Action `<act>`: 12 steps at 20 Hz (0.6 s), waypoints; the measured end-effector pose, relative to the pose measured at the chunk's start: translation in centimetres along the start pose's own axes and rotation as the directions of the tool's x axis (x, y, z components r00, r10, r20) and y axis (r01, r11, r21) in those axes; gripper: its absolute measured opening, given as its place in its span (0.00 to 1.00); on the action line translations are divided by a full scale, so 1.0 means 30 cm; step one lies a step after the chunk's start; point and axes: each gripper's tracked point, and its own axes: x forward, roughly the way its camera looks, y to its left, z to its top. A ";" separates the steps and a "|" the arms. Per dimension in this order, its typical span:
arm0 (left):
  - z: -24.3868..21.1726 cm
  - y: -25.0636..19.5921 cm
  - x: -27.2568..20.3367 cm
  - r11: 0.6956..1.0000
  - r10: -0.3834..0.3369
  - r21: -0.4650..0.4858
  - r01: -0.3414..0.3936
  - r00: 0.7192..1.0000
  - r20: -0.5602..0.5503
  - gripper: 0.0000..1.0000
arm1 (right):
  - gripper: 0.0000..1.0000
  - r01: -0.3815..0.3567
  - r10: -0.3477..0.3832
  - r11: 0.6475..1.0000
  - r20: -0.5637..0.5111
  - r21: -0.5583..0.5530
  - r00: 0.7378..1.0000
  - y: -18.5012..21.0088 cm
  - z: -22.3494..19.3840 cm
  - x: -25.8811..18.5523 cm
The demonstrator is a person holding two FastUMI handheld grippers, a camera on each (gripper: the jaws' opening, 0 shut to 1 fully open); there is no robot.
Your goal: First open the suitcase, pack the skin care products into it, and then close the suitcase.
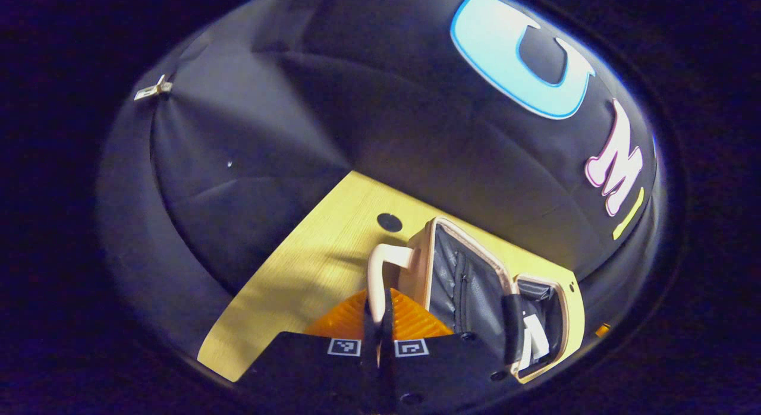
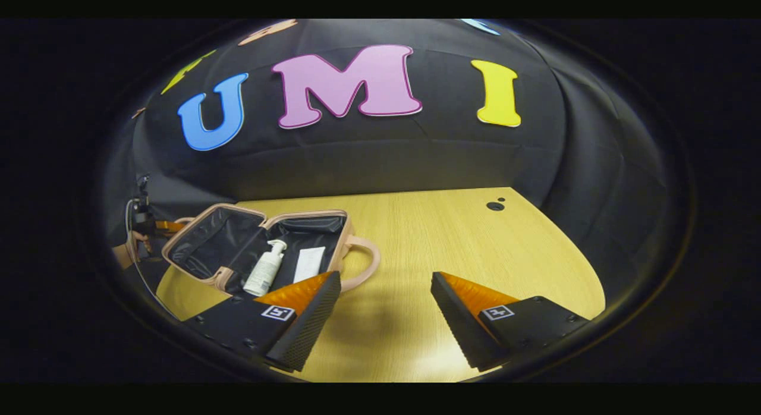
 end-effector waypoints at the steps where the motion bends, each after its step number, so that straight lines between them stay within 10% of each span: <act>1: 0.059 -0.069 -0.067 0.999 -0.033 0.006 0.033 0.999 0.028 0.06 | 0.97 -0.007 0.007 1.000 0.002 -0.005 1.000 0.000 0.011 -0.007; 12: 0.090 -1.064 -0.364 0.934 -0.298 0.232 0.273 0.951 0.081 0.06 | 0.97 -0.060 0.063 0.996 0.057 -0.063 0.996 -0.172 0.179 -0.032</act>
